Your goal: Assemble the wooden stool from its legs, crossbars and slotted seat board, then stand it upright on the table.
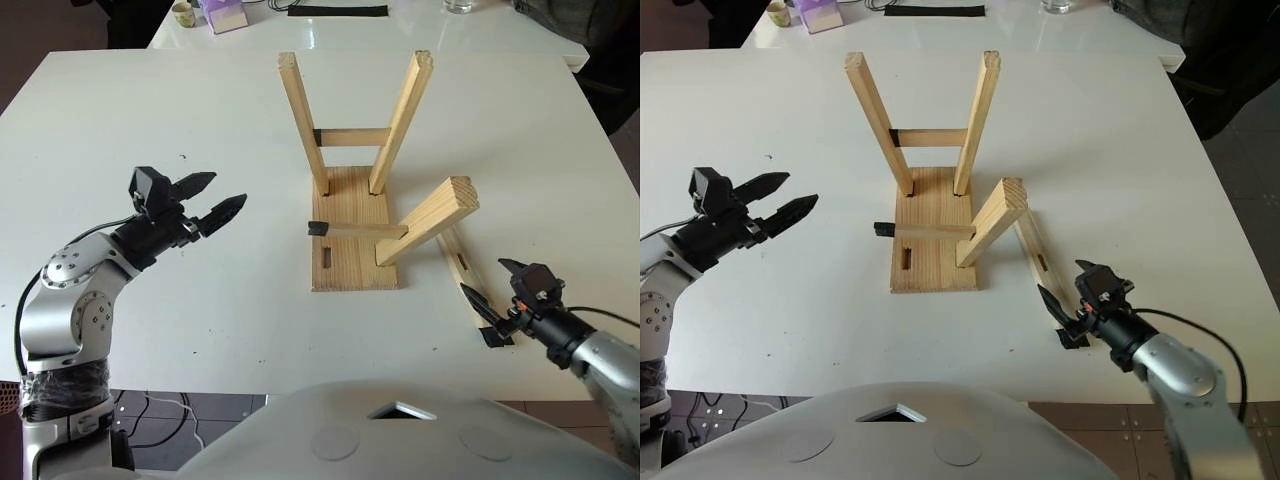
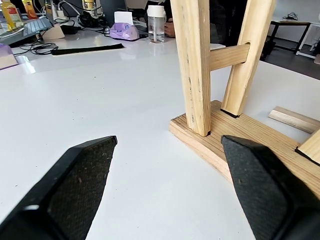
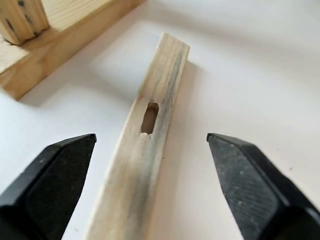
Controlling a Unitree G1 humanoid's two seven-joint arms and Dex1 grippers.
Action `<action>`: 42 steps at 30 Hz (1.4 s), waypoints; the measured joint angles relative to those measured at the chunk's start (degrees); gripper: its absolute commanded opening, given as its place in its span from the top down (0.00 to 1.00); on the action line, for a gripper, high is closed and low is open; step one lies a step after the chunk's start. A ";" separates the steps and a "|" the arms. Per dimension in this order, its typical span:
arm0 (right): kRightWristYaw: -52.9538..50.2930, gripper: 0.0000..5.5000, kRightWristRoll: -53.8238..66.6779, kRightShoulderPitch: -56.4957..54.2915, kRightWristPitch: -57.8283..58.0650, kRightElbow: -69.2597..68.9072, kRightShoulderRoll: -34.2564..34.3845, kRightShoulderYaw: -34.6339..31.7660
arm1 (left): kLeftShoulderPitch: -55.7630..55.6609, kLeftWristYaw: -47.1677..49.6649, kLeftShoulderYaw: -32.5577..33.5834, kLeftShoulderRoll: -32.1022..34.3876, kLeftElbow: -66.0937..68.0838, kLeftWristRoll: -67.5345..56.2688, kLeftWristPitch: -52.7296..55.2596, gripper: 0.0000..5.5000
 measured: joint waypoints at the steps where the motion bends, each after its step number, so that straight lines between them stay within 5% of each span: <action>1: -0.47 0.26 -0.48 0.07 0.02 -0.08 0.27 0.87 | 0.20 0.59 0.19 -0.14 -0.56 -0.13 0.15 0.30; 7: 0.45 0.30 -3.47 1.36 -3.26 7.02 -1.31 2.23 | 0.14 2.56 0.18 -0.63 -2.29 -0.36 0.97 0.30; 18: 7.45 0.60 -0.42 -2.58 -11.56 18.10 -4.82 -1.04 | 2.94 6.49 0.36 -4.71 -4.86 -1.01 -0.04 0.30; 26: 7.58 0.62 5.91 -11.46 -6.26 21.27 -3.97 -3.88 | -12.26 19.20 4.68 -3.66 4.04 -0.01 2.70 0.30; 30: 7.41 0.62 15.34 -27.16 -2.84 21.93 -6.44 -12.36 | -20.17 23.16 3.97 -2.29 2.61 0.17 6.00 0.30; 34: 6.13 0.62 31.79 -45.46 2.65 20.62 -9.97 -18.74 | -26.07 21.46 2.59 -2.77 -5.71 -12.26 10.44 0.37; 42: 7.99 0.62 68.13 -61.35 13.63 12.53 -16.67 -15.55 | -37.84 20.05 -3.77 -4.48 -12.83 -37.68 17.81 0.44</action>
